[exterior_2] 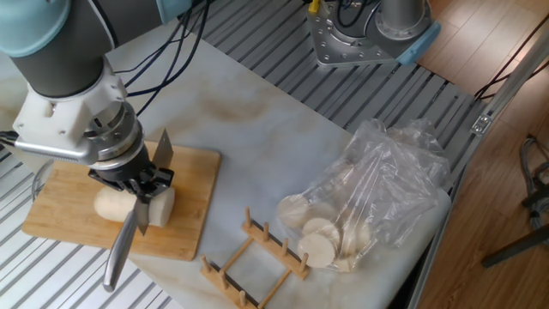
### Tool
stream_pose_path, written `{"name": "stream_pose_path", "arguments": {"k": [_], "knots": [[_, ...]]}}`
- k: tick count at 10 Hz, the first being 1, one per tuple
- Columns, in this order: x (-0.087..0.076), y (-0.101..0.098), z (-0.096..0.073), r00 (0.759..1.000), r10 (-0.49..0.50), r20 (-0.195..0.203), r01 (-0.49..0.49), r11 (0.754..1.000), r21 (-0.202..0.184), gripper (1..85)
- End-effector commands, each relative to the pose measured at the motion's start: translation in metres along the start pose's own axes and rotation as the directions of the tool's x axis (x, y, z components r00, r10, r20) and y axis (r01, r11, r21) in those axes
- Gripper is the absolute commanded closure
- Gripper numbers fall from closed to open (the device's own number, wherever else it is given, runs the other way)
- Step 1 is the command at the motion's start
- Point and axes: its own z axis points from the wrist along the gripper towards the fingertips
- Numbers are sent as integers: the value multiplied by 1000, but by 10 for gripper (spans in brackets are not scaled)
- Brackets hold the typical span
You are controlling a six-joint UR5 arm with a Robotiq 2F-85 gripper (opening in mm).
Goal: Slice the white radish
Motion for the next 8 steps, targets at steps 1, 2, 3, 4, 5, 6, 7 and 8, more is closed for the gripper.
{"name": "stream_pose_path", "arguments": {"k": [1,2,3,4,5,6,7,8], "knots": [[2,11,-1,1000,7,12,-7,1000,-29,843],[2,12,4,1000,10,18,-10,1000,-29,843],[2,11,10,1000,11,27,-10,1000,-23,843],[2,10,16,999,9,35,-9,1000,-17,843],[1,8,21,999,7,41,-7,1000,-10,843],[1,7,24,999,7,44,-7,1000,-5,843],[1,7,26,999,10,41,-10,1000,0,843],[4,2,21,1000,3,26,-4,1000,12,843]]}}
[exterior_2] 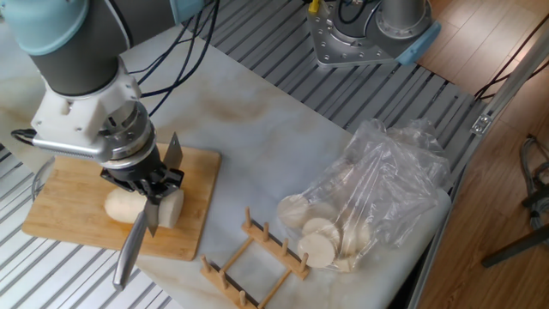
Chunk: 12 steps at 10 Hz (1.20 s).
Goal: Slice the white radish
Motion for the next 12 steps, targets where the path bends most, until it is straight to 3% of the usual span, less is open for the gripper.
{"name": "stream_pose_path", "arguments": {"k": [1,3,5,9,12], "knots": [[6,-10,-6,1000,-13,-19,14,1000,19,843],[9,-17,-16,999,-24,-37,25,1000,19,843],[3,-12,-11,1000,2,-30,-1,1000,23,843],[-5,-1,-6,1000,5,6,-5,1000,-25,843],[-9,8,-17,1000,12,5,-11,998,-66,843]]}}
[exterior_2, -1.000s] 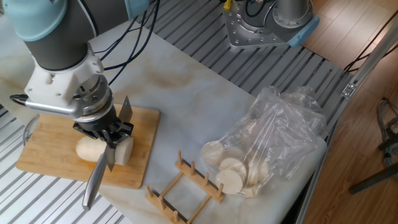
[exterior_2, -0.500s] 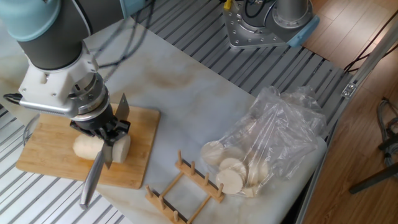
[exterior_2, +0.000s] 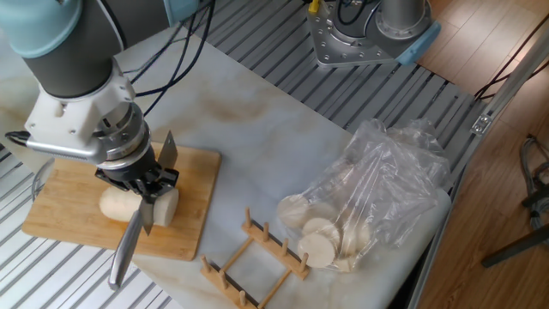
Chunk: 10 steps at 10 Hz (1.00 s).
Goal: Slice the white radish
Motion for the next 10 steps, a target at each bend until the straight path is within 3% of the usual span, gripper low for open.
{"name": "stream_pose_path", "arguments": {"k": [1,5,8,10], "knots": [[-6,12,-10,1000,17,10,-16,999,-47,843],[-12,16,-2,999,36,9,-36,999,-31,843],[-6,8,3,998,54,-14,-54,998,13,833],[-4,8,3,998,51,-23,-50,999,19,703]]}}
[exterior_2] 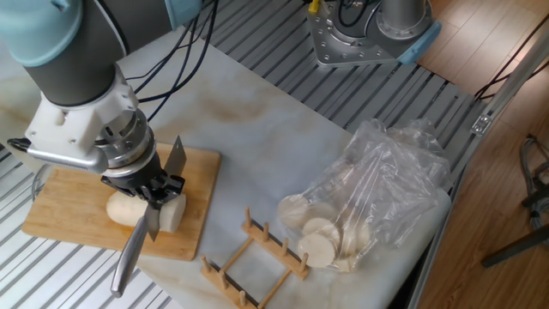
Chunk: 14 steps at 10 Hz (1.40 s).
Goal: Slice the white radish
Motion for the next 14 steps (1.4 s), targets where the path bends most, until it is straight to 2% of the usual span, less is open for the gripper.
{"name": "stream_pose_path", "arguments": {"k": [1,4,6,8,11,12,14], "knots": [[2,1,1,1000,11,-12,-11,1000,3,680],[3,3,0,1000,4,-14,-4,1000,-5,613],[-2,7,-1,1000,-12,0,12,1000,-29,523],[-3,9,-2,1000,-19,3,19,999,-36,460],[-3,5,-2,999,-41,1,41,999,-20,360],[3,2,-3,999,-44,-22,44,999,-10,353],[11,2,-3,998,-42,-51,42,999,-13,353]]}}
